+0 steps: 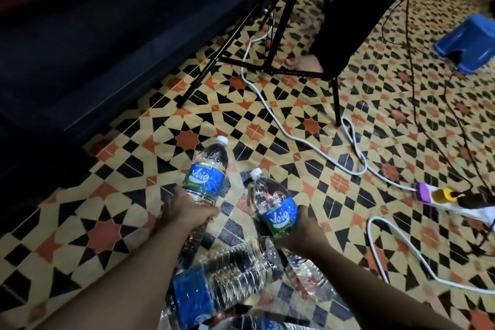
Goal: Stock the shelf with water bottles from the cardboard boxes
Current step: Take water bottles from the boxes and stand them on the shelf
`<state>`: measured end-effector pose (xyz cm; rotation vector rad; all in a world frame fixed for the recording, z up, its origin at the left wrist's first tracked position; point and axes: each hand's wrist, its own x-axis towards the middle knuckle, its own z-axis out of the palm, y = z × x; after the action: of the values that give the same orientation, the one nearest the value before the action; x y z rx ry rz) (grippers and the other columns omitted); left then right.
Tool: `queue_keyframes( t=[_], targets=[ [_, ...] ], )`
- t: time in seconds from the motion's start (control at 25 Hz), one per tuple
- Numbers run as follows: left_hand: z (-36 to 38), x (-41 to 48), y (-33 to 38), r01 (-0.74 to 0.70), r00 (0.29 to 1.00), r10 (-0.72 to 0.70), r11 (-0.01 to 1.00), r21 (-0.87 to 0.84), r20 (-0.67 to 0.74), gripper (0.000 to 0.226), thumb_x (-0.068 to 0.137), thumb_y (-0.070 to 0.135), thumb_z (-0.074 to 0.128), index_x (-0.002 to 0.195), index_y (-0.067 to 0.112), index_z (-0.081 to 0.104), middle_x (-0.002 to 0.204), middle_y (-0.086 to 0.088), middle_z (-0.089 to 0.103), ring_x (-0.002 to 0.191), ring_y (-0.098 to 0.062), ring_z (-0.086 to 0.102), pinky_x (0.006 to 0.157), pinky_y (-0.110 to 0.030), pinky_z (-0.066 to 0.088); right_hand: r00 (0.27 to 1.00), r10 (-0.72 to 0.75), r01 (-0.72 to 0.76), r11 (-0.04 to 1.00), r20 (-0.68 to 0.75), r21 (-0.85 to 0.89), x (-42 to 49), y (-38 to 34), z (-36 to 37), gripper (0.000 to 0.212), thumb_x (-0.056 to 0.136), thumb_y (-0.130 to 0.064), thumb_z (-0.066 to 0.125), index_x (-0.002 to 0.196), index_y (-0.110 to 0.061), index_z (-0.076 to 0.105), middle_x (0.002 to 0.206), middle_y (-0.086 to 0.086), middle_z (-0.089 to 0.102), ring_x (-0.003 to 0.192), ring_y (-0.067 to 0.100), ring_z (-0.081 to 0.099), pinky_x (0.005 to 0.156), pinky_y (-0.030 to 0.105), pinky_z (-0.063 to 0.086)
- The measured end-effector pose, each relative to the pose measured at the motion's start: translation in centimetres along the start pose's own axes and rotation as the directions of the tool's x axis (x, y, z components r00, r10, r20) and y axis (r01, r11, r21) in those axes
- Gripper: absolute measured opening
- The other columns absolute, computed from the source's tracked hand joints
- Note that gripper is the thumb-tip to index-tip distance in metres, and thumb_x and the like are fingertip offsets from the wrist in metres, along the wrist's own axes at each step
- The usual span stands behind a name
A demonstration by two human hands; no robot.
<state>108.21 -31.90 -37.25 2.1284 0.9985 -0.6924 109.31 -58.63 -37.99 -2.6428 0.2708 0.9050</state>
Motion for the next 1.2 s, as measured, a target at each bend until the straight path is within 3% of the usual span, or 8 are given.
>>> queue_keyframes(
  t=[0.12,0.2,0.32,0.48,0.72,0.84,0.96,1.2],
  targets=[
    [-0.1,0.4,-0.1,-0.011,0.999,0.012,1.0,0.024,-0.053,0.095,0.059,0.043,0.09,0.135,0.008,0.045,0.125,-0.017,0.058,0.098,-0.028,0.061,0.064,-0.032,0.049,0.999,0.033,-0.033,0.998,-0.01,0.05,0.3,-0.2,-0.3,0.102,0.053,-0.046,0.092,0.133,-0.015,0.035,0.103,0.0,0.061,0.09,0.018,0.061,0.067,0.029,0.056],
    [-0.5,0.8,-0.3,-0.005,0.999,0.005,1.0,0.002,-0.044,0.08,0.057,0.042,0.092,0.119,0.007,0.056,0.101,-0.012,0.065,0.075,-0.02,0.061,0.055,-0.029,0.048,0.999,0.047,-0.045,0.997,-0.028,0.057,0.2,-0.3,-0.4,0.102,0.054,-0.045,0.092,0.134,-0.015,0.036,0.102,0.0,0.061,0.088,0.017,0.061,0.067,0.029,0.056],
    [-2.1,0.8,-1.3,-0.004,0.999,0.005,0.999,0.034,-0.05,0.083,0.046,0.046,0.094,0.113,0.013,0.059,0.094,-0.007,0.065,0.074,-0.02,0.064,0.06,-0.031,0.056,0.997,0.054,-0.049,0.996,-0.053,0.079,-0.6,-0.7,-0.6,0.096,0.058,-0.038,0.092,0.134,-0.013,0.038,0.095,-0.001,0.06,0.082,0.016,0.062,0.063,0.03,0.058],
    [-5.6,-1.2,-3.5,-0.047,0.987,0.065,0.992,0.121,-0.146,0.072,0.053,0.037,0.094,0.113,0.017,0.059,0.088,-0.002,0.064,0.063,-0.012,0.058,0.047,-0.025,0.048,0.993,0.059,-0.045,0.989,-0.099,0.144,-2.8,-2.3,-2.6,0.091,0.066,-0.035,0.088,0.135,-0.009,0.036,0.087,-0.006,0.051,0.075,0.009,0.056,0.055,0.023,0.05],
    [-17.0,-9.3,-1.5,-0.116,0.935,0.139,0.989,0.09,-0.326,0.087,0.046,0.055,0.089,0.116,0.014,0.057,0.112,-0.006,0.067,0.103,-0.025,0.066,0.078,-0.029,0.054,0.965,-0.142,0.19,0.958,-0.222,0.213,-7.8,-9.4,-9.2,0.091,0.063,-0.031,0.091,0.136,-0.014,0.04,0.1,0.0,0.062,0.082,0.013,0.062,0.062,0.024,0.052],
    [-22.5,-15.8,-0.4,-0.202,0.878,0.189,0.979,0.019,-0.44,0.085,0.041,0.059,0.084,0.105,0.017,0.047,0.102,-0.003,0.062,0.098,-0.026,0.065,0.076,-0.032,0.055,0.923,-0.287,0.35,0.902,-0.257,0.252,-12.2,-14.6,-12.7,0.104,0.045,-0.052,0.082,0.137,-0.023,0.041,0.11,0.003,0.065,0.096,0.021,0.066,0.078,0.038,0.058],
    [-26.7,-22.4,-1.1,-0.354,0.793,0.244,0.93,-0.096,-0.558,0.08,0.039,0.057,0.083,0.1,0.019,0.047,0.098,-0.003,0.062,0.091,-0.025,0.064,0.075,-0.035,0.056,0.84,-0.38,0.507,0.804,-0.388,0.311,-17.9,-19.5,-15.8,0.074,0.041,-0.049,0.078,0.107,-0.026,0.053,0.091,-0.007,0.066,0.085,0.014,0.065,0.077,0.034,0.056],
    [-33.3,-36.4,-8.2,-0.715,0.444,0.179,0.661,-0.227,-0.878,0.066,0.051,0.033,0.095,0.102,0.019,0.054,0.086,0.009,0.066,0.075,0.002,0.059,0.061,-0.012,0.042,0.642,-0.545,0.76,0.543,-0.54,0.357,-32.9,-28.8,-17.1,0.069,0.04,-0.051,0.083,0.097,-0.025,0.055,0.087,-0.012,0.065,0.084,0.013,0.063,0.073,0.028,0.05]
  ],
)
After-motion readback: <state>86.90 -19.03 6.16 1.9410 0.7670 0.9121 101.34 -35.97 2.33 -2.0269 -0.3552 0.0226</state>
